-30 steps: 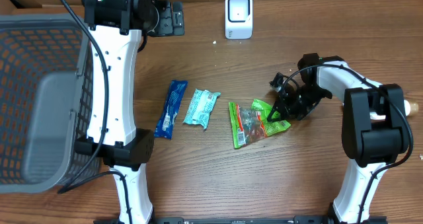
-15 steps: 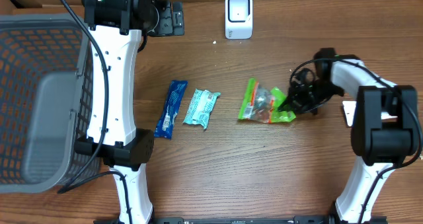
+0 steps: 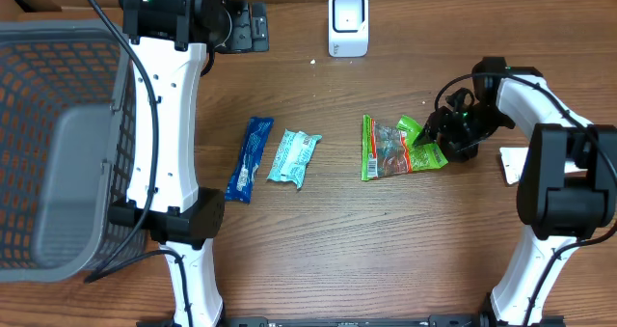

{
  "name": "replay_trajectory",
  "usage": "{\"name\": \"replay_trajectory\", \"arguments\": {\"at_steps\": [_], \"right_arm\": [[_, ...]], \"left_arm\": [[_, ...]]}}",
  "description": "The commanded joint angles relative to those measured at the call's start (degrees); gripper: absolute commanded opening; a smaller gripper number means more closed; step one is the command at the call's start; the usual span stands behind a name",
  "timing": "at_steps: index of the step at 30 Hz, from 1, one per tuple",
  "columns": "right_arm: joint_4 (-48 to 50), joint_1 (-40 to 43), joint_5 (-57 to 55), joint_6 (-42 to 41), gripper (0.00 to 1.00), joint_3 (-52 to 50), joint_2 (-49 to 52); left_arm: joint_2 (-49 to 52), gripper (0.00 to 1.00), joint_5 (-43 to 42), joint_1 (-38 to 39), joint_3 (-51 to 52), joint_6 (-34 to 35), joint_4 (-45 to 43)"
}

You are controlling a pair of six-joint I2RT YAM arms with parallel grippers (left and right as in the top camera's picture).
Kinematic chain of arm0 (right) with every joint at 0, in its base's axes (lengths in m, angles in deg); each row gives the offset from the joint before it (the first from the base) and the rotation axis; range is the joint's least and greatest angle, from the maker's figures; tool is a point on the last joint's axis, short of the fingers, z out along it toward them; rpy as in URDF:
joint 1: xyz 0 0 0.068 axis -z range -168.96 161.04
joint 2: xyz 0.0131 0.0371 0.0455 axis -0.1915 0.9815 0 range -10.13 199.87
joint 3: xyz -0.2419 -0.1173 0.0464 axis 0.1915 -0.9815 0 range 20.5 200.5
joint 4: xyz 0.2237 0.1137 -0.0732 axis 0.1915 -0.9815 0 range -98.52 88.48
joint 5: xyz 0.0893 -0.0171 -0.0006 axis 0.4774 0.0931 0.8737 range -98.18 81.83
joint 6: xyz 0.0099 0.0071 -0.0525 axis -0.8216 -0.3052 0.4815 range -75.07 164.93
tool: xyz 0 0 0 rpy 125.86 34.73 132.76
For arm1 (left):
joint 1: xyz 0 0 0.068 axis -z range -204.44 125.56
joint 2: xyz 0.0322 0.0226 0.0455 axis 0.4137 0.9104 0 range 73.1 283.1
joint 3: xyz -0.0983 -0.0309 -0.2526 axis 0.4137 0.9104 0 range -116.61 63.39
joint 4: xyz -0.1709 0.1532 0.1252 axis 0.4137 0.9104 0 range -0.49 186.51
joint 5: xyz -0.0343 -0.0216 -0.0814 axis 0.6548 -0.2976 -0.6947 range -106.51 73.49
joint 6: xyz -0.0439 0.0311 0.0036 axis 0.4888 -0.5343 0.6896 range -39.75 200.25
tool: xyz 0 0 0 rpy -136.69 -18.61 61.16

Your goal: Scan the item barcode

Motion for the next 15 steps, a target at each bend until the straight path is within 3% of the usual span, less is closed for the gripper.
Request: {"name": "replay_trajectory", "arguments": {"at_steps": [1,15], "right_arm": [[-0.3,-1.4,1.0,3.1,0.58,1.4,0.7],[-2.0,-1.7,-1.3,19.8,0.71,7.4,-0.2]], "left_arm": [[0.4,1.00,0.7,-0.6,-0.4,0.0,0.1],[0.4,1.00,0.7,-0.6,-0.4,0.0,0.1]]}}
